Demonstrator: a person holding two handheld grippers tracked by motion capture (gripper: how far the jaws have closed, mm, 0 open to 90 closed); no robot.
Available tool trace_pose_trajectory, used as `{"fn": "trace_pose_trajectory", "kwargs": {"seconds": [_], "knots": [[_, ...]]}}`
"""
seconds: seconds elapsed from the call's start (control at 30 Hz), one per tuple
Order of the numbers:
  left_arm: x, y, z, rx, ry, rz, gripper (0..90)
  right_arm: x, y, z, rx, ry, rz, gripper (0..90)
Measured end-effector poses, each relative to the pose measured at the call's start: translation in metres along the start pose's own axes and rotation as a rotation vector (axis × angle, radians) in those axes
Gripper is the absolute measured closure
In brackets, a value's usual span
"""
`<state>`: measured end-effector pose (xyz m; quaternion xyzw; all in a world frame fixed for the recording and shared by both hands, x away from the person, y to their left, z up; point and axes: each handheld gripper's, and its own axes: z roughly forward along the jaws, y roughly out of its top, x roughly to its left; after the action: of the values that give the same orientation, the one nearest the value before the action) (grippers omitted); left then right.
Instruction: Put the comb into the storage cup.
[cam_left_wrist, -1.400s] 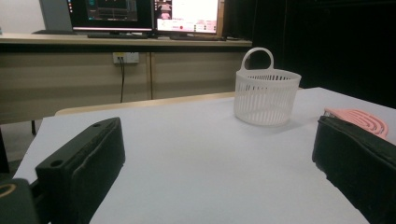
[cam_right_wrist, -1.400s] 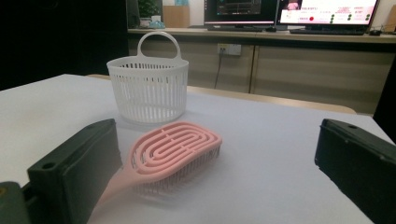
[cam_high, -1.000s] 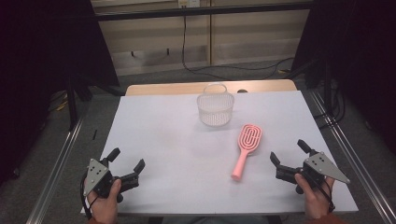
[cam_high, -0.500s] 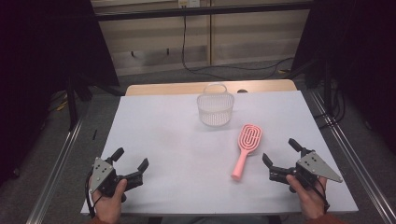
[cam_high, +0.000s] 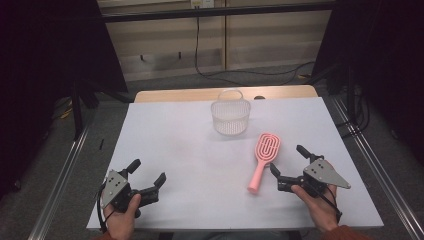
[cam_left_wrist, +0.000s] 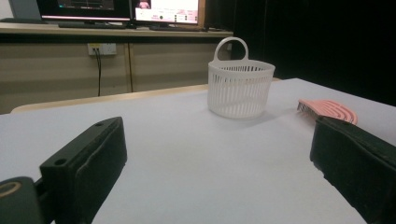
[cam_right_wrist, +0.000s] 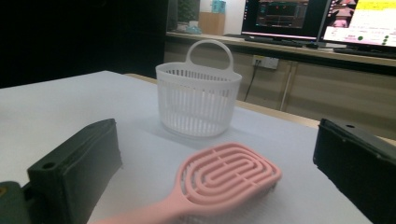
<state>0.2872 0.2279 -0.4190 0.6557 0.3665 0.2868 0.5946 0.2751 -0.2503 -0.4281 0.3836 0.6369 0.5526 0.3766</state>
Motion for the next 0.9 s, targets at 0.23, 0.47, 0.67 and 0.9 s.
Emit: {"fn": "trace_pose_trajectory", "kwargs": {"seconds": [0.23,0.47,0.67,0.9], "knots": [[0.002,-0.001,0.003,0.013,0.005,0.001,3.8,0.013,0.009,0.017,-0.028,0.051,-0.012,0.0],[0.002,0.0,0.001,0.009,-0.001,0.009,3.8,0.021,0.016,0.029,-0.018,0.063,-0.032,0.0],[0.005,-0.001,-0.001,0.007,0.002,0.002,3.8,0.023,0.023,0.039,-0.015,0.079,-0.028,0.2],[0.007,-0.002,0.0,0.023,0.009,0.0,3.8,0.024,0.03,0.051,-0.026,0.093,-0.032,1.3]]}}
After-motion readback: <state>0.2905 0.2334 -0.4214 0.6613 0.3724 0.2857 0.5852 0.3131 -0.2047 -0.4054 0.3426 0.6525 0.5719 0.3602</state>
